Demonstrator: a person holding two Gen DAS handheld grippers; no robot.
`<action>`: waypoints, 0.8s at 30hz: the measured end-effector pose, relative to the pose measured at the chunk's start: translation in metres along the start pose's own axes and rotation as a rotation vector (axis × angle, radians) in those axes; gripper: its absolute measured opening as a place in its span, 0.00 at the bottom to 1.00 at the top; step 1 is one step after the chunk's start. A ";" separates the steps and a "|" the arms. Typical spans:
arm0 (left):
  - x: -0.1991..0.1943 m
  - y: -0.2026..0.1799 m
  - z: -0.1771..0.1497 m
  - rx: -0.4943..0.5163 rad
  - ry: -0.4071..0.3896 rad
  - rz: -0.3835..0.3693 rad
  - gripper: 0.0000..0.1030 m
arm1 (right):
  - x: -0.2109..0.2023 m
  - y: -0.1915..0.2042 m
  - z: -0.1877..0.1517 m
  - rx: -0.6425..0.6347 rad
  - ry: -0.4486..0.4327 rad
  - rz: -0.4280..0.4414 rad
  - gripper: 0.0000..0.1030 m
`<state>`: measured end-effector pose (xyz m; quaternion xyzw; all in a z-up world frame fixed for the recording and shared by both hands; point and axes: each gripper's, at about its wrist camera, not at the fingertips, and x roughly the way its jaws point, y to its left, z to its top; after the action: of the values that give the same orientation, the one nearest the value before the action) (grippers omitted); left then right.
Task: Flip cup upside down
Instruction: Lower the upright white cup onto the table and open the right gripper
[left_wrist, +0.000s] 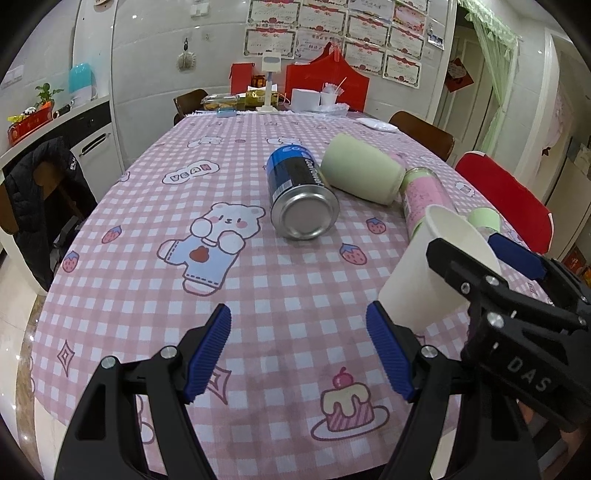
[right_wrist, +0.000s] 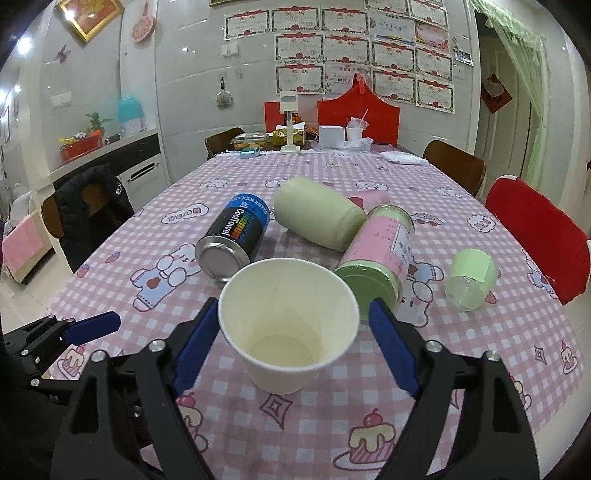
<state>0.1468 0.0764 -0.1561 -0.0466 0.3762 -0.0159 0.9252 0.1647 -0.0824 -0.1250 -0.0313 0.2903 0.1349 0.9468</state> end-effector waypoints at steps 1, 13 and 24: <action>-0.001 0.000 0.000 0.001 -0.001 0.000 0.73 | -0.002 0.001 -0.001 0.000 -0.002 0.000 0.77; -0.036 -0.007 0.001 0.025 -0.053 0.016 0.73 | -0.038 -0.004 0.000 0.017 -0.053 0.016 0.79; -0.096 -0.033 0.006 0.074 -0.197 0.012 0.73 | -0.105 -0.024 0.001 0.043 -0.177 -0.002 0.79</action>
<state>0.0828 0.0503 -0.0818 -0.0115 0.2828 -0.0198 0.9589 0.0882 -0.1302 -0.0664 0.0007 0.2083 0.1302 0.9693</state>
